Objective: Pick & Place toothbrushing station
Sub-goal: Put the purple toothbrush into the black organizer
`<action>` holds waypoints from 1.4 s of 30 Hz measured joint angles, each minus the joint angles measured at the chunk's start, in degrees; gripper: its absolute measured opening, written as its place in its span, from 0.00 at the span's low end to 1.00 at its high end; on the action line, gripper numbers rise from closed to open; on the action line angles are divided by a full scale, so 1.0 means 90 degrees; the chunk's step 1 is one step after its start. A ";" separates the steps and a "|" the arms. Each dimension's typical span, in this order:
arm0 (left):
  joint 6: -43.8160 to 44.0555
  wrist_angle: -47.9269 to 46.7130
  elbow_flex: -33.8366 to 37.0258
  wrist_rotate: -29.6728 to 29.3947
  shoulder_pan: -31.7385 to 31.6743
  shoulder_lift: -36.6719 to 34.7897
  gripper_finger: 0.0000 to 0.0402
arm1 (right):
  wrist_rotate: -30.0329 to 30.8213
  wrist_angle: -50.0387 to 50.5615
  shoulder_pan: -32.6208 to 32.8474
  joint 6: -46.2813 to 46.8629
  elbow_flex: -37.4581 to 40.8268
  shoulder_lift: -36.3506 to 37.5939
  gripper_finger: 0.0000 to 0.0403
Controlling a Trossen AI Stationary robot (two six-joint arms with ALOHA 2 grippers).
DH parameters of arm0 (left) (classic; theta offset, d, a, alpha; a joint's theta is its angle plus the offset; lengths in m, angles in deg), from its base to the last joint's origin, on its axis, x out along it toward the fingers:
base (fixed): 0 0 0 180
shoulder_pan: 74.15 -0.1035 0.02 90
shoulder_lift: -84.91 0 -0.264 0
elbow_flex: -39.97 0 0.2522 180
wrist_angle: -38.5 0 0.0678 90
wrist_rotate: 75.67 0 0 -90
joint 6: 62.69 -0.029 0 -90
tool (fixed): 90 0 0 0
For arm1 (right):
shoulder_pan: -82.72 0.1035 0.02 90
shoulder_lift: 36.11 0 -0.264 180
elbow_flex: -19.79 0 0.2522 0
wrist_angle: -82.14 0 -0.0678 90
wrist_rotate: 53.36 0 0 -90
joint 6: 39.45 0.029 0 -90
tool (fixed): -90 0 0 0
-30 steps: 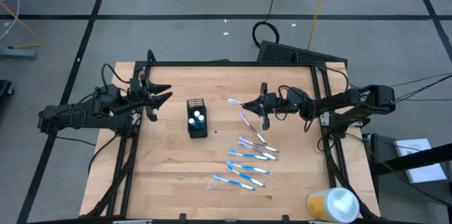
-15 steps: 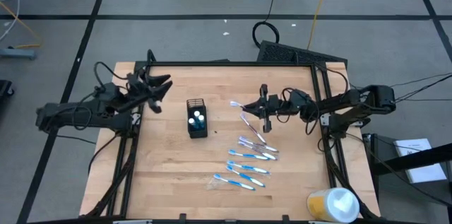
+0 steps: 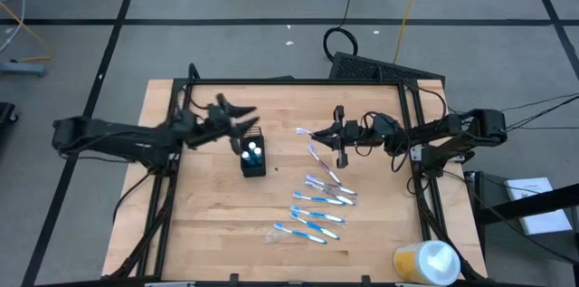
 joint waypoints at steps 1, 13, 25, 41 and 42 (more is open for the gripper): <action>-0.0005 0.0397 0.0000 0.0159 0.0000 0.0312 0.38 | 0.0000 -0.0036 0.0006 0.0020 0.0000 0.0000 0.03; 0.0524 0.2799 -0.0450 0.0923 0.0007 0.2828 0.40 | -0.0010 -0.0255 0.0178 0.0115 0.0000 0.0000 0.03; -0.0160 0.1722 -0.1751 0.1197 0.0187 0.3298 0.61 | -0.0017 -0.0250 0.0178 0.0104 0.0000 0.0000 0.03; -0.0149 0.1688 -0.2206 0.1636 0.0347 0.3891 0.62 | -0.0019 -0.0288 0.0178 0.0111 0.0000 0.0000 0.03; -0.0169 0.1718 -0.2280 0.1636 0.0347 0.3918 0.62 | -0.0019 -0.0290 0.0178 0.0113 0.0000 0.0000 0.03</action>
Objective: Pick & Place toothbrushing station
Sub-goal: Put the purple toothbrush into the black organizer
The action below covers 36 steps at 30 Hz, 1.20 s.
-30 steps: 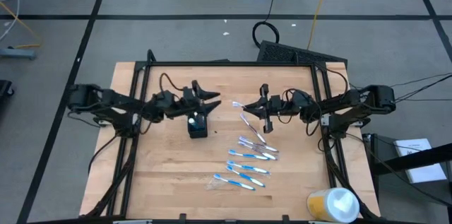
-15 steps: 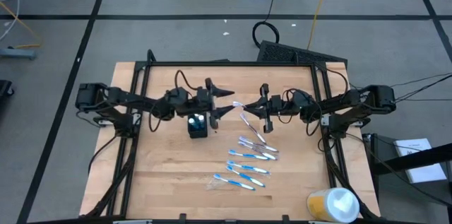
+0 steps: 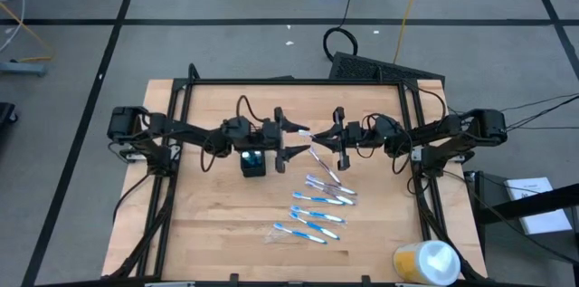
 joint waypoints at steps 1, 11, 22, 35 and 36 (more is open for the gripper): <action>-0.0014 0.0000 -0.0053 -0.0001 0.0000 0.0001 0.62 | 0.0000 0.0000 0.0000 0.0000 0.0000 0.0000 0.03; -0.0373 -0.0019 -0.0245 -0.0141 -0.0017 -0.0025 0.62 | 0.0000 0.0039 0.0000 0.0000 0.0000 0.0000 0.03; -0.0686 -0.0020 -0.0245 -0.0180 -0.0017 -0.0025 0.37 | -0.0002 0.0041 0.0000 -0.0017 0.0000 0.0000 0.03; -0.0701 -0.0018 -0.0245 -0.0168 -0.0017 -0.0025 0.13 | -0.0002 0.0044 0.0000 -0.0002 0.0000 0.0000 0.03; -0.0701 -0.0018 -0.0245 -0.0167 -0.0017 -0.0025 0.11 | -0.0002 0.0044 0.0000 0.0000 0.0000 0.0000 0.03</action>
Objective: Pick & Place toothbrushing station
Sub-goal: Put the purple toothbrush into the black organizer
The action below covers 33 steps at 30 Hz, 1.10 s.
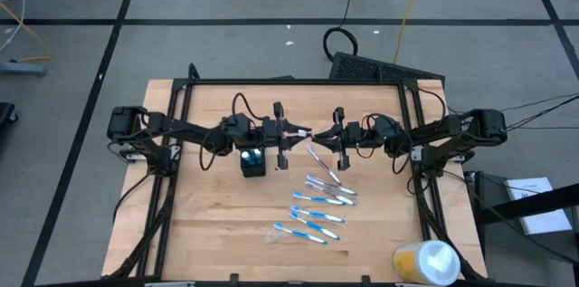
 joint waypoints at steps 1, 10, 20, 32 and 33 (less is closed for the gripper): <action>-0.0001 0.0000 0.0000 0.0001 0.0000 0.0000 0.09 | 0.0000 0.0000 0.0000 0.0000 0.0000 0.0000 0.03; 0.0194 -0.0183 0.0007 -0.0200 0.0003 -0.0183 0.09 | 0.0010 0.0127 -0.0002 0.0214 -0.0009 0.0000 0.07; 0.0181 -0.2014 0.0005 -0.1044 0.0002 -0.1778 0.03 | -0.0002 0.0581 -0.0029 0.0821 0.0005 0.0152 0.35; 0.0061 -0.4766 0.0002 -0.2873 0.0353 -0.3235 0.03 | 0.0005 0.0756 -0.0103 0.0843 0.0005 0.0189 0.49; 0.0117 -0.4851 0.0004 -0.2971 0.0388 -0.3259 0.04 | 0.0005 0.0768 -0.0119 0.0840 0.0005 0.0189 0.49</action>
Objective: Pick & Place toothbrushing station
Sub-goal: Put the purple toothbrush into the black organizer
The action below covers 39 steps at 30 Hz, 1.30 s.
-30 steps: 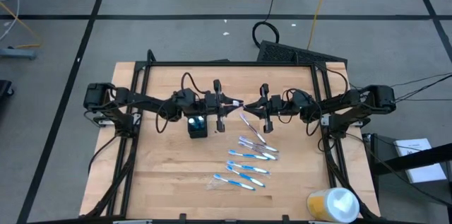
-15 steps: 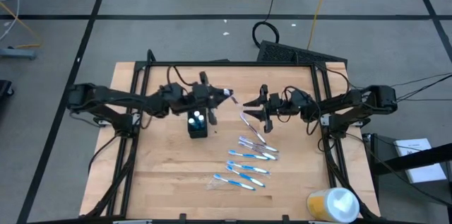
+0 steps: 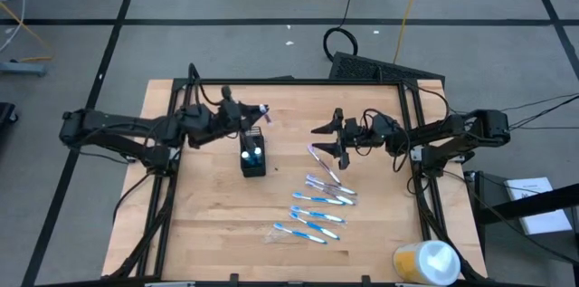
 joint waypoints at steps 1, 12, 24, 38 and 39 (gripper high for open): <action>0.0042 -0.0033 0.0033 -0.0113 0.0032 -0.0028 0.05 | 0.0000 0.0032 -0.0015 0.0000 0.0000 0.0000 0.49; 0.0401 0.0015 0.1036 -0.0750 0.0184 -0.0991 0.04 | -0.0005 0.0171 -0.0041 0.0002 0.0000 0.0000 0.47; 0.1207 0.0077 0.2519 -0.1723 0.0287 -0.2524 0.04 | -0.0002 0.0245 -0.0080 -0.0002 0.0000 0.0000 0.46; 0.1951 0.0337 0.3241 -0.2095 0.0285 -0.2522 0.05 | -0.0002 0.0284 -0.0102 0.0015 -0.0002 0.0000 0.45; 0.1970 0.0337 0.3243 -0.2098 0.0285 -0.2493 0.06 | -0.0001 0.0284 -0.0102 0.0015 -0.0002 0.0000 0.45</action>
